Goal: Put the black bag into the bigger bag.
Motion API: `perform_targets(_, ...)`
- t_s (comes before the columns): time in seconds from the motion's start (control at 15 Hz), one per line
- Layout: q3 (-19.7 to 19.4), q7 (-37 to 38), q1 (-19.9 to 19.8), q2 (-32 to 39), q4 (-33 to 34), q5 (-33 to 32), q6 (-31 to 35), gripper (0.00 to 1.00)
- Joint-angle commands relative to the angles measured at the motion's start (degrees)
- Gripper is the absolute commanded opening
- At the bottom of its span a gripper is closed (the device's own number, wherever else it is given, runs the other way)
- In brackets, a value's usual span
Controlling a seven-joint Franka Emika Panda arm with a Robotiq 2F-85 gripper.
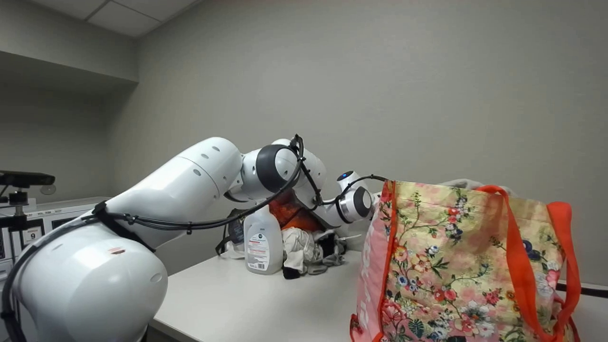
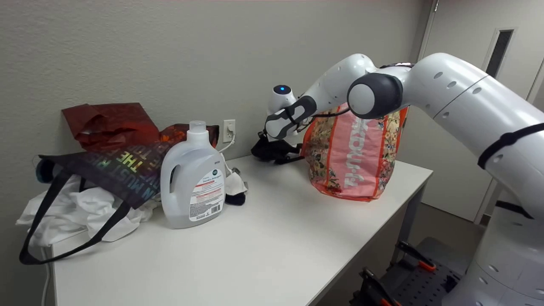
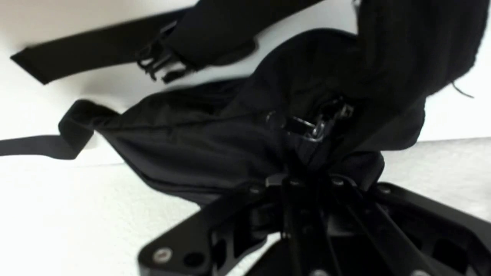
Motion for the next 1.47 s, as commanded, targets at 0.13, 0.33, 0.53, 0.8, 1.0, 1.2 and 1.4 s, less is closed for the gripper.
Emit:
perform_targets(0.13, -6.3, 1.7, 5.0, -6.7, 0.2, -3.7, 0.1, 0.07)
perform_targets(0.33, -10.6, 4.8, 7.8, -9.4, 0.7, -6.5, 0.5, 0.08)
perform_targets(0.53, -15.6, 9.8, 11.0, -11.4, 2.0, -10.4, -0.7, 0.07)
perform_targets(0.8, -23.4, 16.4, 16.2, -14.2, 2.4, -14.2, -3.4, 0.08)
perform_targets(1.0, -29.3, 20.3, 21.2, -17.3, 1.3, -16.2, -7.0, 0.07)
perform_targets(1.2, -35.4, 24.1, 27.3, -20.4, 0.8, -18.7, -13.3, 0.08)
perform_targets(1.4, -41.1, 27.7, 33.6, -23.5, 0.5, -21.3, -24.0, 0.07)
